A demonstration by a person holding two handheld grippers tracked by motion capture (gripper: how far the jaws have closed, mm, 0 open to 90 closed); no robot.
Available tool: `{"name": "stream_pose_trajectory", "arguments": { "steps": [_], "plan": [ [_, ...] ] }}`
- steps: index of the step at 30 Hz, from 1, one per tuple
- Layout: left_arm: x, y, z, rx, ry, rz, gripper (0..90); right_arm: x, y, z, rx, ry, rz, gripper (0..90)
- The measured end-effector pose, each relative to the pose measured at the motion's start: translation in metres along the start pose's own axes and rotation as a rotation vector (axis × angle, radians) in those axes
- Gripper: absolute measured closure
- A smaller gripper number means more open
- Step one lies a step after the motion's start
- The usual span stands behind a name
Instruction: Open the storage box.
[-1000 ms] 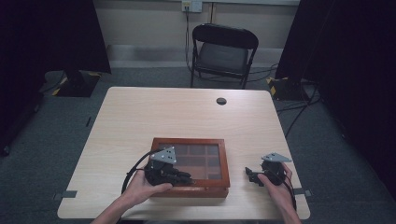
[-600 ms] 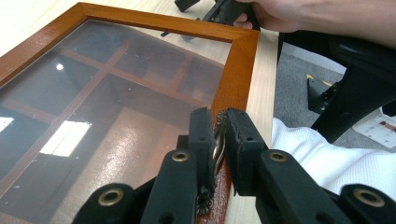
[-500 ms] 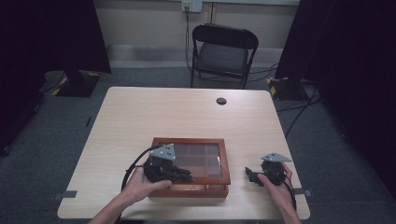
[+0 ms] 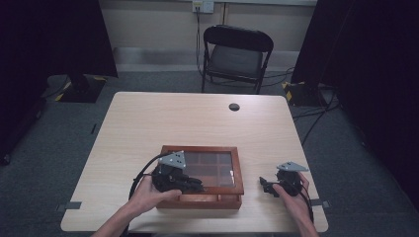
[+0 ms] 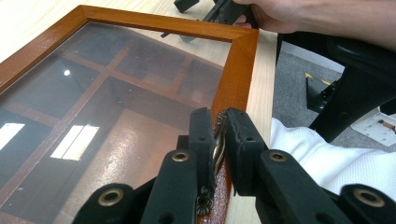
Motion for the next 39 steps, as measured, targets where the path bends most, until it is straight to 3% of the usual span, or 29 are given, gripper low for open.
{"name": "stream_pose_trajectory", "arguments": {
  "steps": [14,39],
  "plan": [
    [0.002,-0.001,0.008,-0.005,-0.021,0.014,81.2,0.000,0.000,0.000,-0.001,-0.001,-0.001,11.8],
    [0.007,-0.003,0.021,-0.002,0.001,0.012,81.0,0.000,0.000,0.000,0.001,0.000,0.000,11.8]
  ]
}}
Point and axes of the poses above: each handheld gripper's, and its own axes: x roughly backward along the jaws, z roughly out of its top, y roughly to its right, the point moved 7 cm from there along -x, roughly forward along the jaws, and after that the axes turned 14 degrees about y, right-handed, at the moved point
